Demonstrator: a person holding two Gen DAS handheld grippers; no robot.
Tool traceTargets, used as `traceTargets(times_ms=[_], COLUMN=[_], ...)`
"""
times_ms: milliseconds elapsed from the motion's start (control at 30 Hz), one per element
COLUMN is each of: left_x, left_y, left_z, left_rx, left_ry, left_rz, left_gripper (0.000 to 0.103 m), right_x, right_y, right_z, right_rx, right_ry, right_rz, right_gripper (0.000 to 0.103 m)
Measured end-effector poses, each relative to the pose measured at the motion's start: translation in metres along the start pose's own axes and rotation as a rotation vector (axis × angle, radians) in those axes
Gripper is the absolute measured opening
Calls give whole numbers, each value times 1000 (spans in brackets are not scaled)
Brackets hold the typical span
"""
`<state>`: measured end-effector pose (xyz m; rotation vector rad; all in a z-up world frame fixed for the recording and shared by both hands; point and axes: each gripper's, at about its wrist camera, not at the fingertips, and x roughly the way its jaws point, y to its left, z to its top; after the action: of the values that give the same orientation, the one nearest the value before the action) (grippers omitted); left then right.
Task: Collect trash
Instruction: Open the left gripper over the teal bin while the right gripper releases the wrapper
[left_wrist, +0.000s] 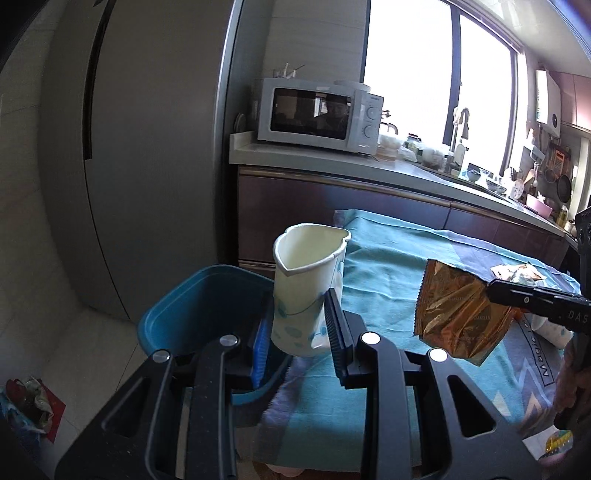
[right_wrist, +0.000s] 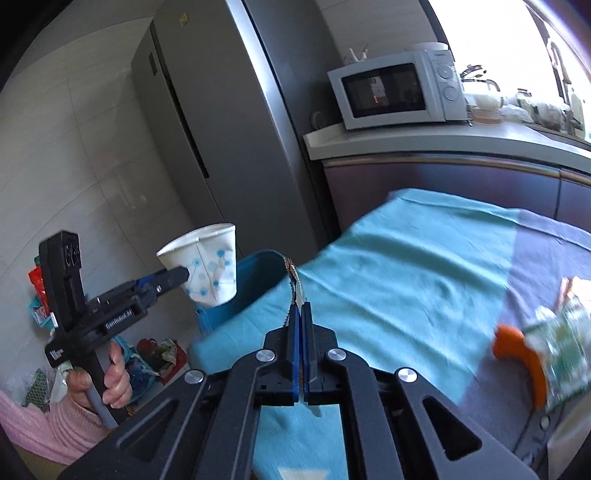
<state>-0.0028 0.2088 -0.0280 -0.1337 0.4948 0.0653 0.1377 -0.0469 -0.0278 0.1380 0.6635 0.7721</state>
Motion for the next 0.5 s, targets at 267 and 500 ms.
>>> traceTargets(times_ms=[267,500], left_x=[13,42], left_y=[41,67], left_z=[1,-7], left_rx=[-33,-67], left_ry=[31,94], left_rz=[110,154], left_gripper=[28,29], right_x=[43,94], right_y=[21,41], right_z=[33,46], right_rx=[-15,11], right_ry=[1,60], right_rz=[117,181], right_gripper=[0,0])
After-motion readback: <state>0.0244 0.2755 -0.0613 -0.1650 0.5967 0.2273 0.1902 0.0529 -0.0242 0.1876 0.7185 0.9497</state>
